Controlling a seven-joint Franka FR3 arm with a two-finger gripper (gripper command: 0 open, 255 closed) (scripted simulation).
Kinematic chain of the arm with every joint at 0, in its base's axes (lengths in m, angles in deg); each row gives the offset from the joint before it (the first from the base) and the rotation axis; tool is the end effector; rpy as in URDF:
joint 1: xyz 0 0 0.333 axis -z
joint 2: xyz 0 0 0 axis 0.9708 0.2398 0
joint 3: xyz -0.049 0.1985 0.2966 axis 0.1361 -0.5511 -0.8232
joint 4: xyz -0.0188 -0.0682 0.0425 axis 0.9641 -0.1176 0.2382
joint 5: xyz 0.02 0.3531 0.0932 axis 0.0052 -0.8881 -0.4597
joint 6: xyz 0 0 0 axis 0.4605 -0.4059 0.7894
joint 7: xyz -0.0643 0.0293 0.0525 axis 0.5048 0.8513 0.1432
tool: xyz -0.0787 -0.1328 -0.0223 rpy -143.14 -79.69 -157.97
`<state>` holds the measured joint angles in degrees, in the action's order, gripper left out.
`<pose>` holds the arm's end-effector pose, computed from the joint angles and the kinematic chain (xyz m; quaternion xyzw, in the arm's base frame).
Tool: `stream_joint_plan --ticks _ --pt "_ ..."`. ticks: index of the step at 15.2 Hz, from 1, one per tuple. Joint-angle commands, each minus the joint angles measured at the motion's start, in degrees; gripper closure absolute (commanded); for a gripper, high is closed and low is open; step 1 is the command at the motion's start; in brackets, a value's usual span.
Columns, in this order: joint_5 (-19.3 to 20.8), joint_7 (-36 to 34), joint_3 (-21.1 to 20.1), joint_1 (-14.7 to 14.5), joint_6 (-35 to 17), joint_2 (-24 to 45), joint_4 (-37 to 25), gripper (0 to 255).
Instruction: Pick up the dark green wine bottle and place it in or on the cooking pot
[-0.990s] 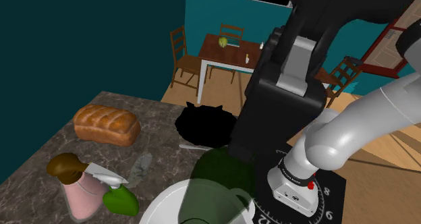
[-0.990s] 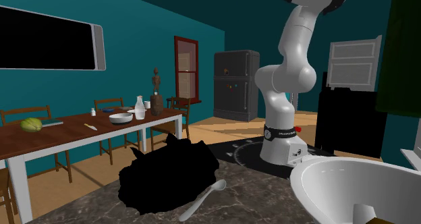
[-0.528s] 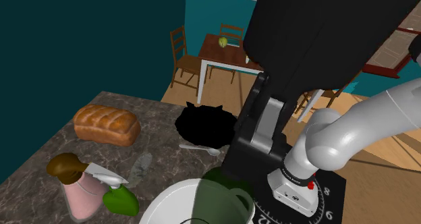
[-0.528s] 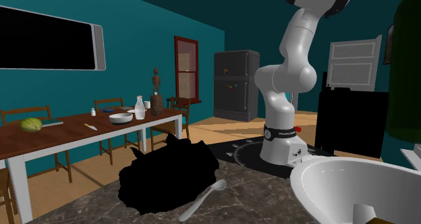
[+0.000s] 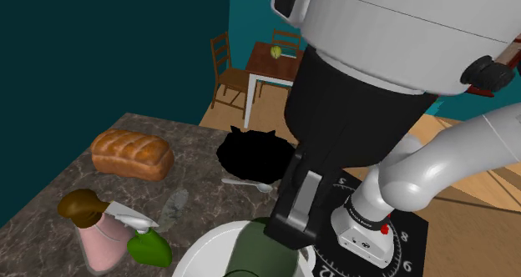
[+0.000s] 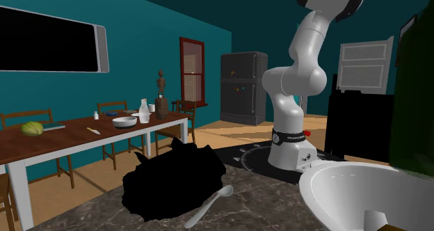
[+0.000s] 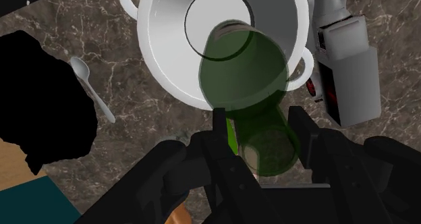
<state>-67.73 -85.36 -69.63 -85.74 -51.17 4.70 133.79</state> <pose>0.1045 0.4064 0.6480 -0.9914 -0.1264 -0.0239 0.0223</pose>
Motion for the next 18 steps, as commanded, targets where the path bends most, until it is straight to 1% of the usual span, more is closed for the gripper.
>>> stream_joint_plan --ticks 1,12,18 --pt "-0.35 0.24 -0.19 -0.23 -1.53 -0.51 1.91 255" --pt "-2.41 1.66 -1.15 -1.59 -9.09 -3.09 11.78 255" --pt "-2.41 1.66 -1.16 -1.58 -9.09 -3.09 11.78 255"
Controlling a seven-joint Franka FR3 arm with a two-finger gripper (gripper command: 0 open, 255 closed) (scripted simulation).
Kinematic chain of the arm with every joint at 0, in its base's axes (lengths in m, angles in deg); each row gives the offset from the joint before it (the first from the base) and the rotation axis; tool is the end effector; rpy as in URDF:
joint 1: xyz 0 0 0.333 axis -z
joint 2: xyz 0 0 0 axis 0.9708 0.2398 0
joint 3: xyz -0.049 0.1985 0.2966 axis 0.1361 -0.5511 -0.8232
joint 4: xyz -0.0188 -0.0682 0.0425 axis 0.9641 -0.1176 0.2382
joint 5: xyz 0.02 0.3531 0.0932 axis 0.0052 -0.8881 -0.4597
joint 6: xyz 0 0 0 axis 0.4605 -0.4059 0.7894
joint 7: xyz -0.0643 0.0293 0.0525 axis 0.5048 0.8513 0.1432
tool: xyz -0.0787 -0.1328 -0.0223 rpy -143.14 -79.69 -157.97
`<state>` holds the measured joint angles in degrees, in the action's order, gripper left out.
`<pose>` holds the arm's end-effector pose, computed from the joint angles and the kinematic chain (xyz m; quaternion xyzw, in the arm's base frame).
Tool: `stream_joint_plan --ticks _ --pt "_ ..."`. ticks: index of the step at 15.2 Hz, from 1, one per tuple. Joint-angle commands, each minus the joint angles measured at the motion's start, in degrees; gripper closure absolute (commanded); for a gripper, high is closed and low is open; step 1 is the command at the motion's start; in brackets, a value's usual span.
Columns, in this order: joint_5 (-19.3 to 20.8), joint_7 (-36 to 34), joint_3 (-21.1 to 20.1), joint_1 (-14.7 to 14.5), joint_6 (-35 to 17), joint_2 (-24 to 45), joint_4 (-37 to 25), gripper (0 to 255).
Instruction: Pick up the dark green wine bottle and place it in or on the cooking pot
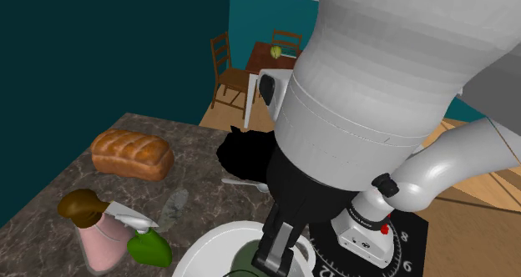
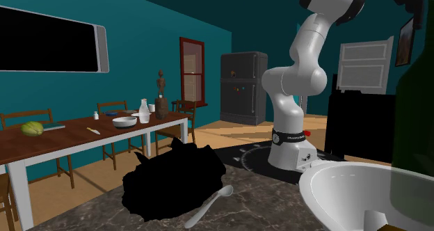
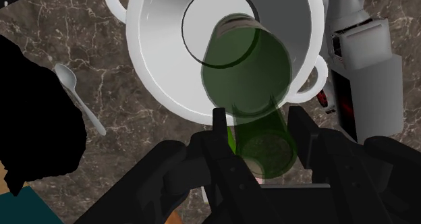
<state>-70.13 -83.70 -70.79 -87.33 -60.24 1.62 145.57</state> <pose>0.1021 0.4067 0.5833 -0.9914 -0.1264 -0.0240 0.0224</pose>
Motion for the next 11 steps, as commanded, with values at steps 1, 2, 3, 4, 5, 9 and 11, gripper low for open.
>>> stream_joint_plan --ticks 1,2,3,4,5,9,11 --pt "0.0 0.0 0.01 0.0 -0.02 -0.01 0.0 255" --pt "0.0 0.0 0.01 0.0 -0.02 -0.01 0.0 255" --pt "0.0 0.0 0.0 0.0 -0.02 0.0 -0.01 0" --pt "0.0 0.0 0.0 0.0 -0.02 0.0 -0.01 0" --pt "0.0 0.0 0.0 0.0 -0.02 0.0 -0.01 0" --pt "0.39 -0.23 0.45 0.18 1.78 0.28 -2.02 0" --pt "1.21 -0.77 1.16 0.62 5.36 1.12 -6.3 0"
